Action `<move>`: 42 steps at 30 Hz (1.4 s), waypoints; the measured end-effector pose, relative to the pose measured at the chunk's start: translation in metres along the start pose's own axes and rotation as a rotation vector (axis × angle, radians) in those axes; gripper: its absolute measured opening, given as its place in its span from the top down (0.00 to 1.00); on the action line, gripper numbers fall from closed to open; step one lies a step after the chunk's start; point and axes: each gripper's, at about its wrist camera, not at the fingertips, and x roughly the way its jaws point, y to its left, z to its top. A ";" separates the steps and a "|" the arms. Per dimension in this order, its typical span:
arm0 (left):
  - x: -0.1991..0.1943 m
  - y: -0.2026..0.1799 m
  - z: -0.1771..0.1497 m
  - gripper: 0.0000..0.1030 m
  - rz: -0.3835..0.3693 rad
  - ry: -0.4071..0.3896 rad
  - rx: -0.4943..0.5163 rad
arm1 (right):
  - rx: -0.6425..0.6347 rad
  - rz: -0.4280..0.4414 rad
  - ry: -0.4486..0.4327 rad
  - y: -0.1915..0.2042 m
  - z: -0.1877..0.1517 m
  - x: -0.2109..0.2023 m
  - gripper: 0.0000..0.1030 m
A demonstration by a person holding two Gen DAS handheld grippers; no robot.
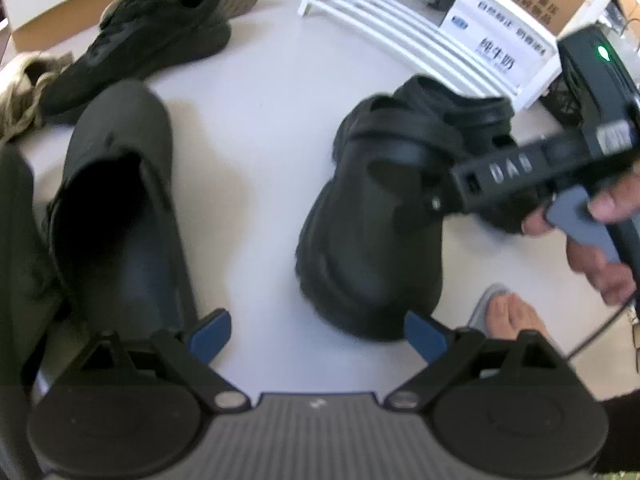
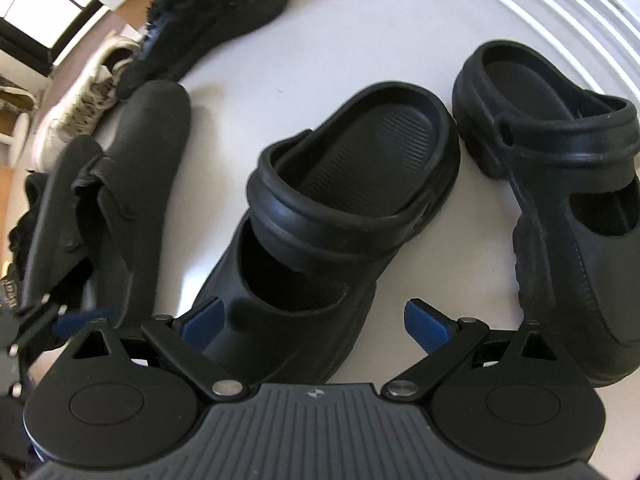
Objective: Organize scattered shoes
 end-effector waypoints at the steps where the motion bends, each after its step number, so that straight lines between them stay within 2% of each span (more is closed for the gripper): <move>1: -0.001 0.002 -0.002 0.08 0.004 0.008 0.004 | 0.020 0.005 -0.003 0.001 0.001 0.003 0.03; 9: -0.002 0.012 -0.011 0.08 0.027 0.029 -0.044 | 0.107 0.002 -0.013 0.007 0.001 0.014 0.03; 17: -0.004 0.002 -0.009 0.08 -0.002 0.038 -0.043 | -0.039 0.012 -0.041 0.012 0.006 0.014 0.07; 25: 0.002 -0.004 -0.004 0.08 -0.004 0.055 -0.053 | -0.182 0.046 0.000 0.001 0.013 0.002 0.14; 31: 0.005 -0.007 -0.001 0.08 -0.006 0.060 -0.056 | -0.273 -0.004 -0.036 -0.002 0.010 -0.015 0.17; 35: 0.007 -0.007 0.001 0.08 -0.012 0.064 -0.056 | -0.268 -0.027 -0.047 -0.011 0.012 -0.024 0.17; 38: 0.012 -0.005 0.002 0.08 -0.015 0.067 -0.056 | -0.207 -0.030 -0.040 -0.016 0.014 -0.025 0.15; 40: 0.012 -0.005 0.002 0.08 -0.017 0.067 -0.056 | -0.143 0.008 -0.037 -0.019 0.013 -0.025 0.06; 42: 0.011 -0.005 0.003 0.08 -0.017 0.064 -0.057 | -0.098 0.028 -0.042 -0.018 0.012 -0.022 0.04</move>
